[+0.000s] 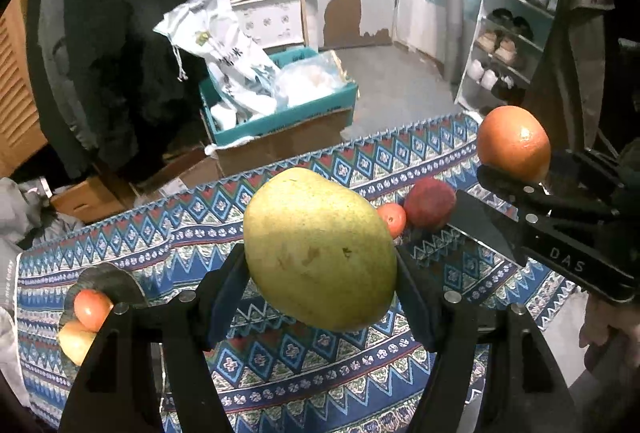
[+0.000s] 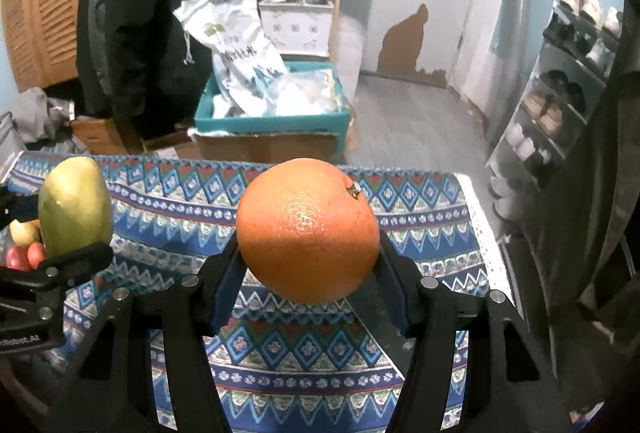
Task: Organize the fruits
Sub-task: 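Lift and carry the pear with the left tool toward the bowl while the right tool carries the orange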
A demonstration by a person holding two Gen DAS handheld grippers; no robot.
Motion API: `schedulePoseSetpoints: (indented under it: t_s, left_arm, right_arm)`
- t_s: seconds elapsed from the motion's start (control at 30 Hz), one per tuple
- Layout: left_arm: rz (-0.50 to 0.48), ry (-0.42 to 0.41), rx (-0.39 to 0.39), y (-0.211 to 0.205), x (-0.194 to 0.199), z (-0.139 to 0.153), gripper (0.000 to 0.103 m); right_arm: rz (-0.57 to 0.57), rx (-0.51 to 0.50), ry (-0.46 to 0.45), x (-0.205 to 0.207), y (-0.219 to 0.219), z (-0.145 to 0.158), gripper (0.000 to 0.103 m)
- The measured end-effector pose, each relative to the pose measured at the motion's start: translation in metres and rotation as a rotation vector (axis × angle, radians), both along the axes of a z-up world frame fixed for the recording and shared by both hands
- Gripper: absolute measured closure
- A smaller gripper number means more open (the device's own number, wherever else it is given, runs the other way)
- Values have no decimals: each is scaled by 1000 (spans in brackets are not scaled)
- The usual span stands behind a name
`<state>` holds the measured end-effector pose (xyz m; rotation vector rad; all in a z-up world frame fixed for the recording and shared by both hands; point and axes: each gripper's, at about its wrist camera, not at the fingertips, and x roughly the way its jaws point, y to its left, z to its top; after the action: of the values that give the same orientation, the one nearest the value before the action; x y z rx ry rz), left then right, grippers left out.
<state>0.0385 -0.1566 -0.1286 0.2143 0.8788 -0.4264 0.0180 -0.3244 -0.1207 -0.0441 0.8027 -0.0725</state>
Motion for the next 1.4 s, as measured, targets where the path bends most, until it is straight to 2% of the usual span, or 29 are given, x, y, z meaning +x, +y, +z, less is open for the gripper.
schedulePoseSetpoints:
  t_s: [0.63,0.97,1.4]
  left_arm:
    - [65,-91,-68,63,-21,50,31]
    - [127,-121,-75,99,-22,58,31]
    - [215,-120,-90,149,-20,57,31]
  right_arm:
    - [84,4,-101,-11,44,52,42]
    - [163,14,-133,-5,85,67,42]
    - [250,12,-132,10,137,74,42]
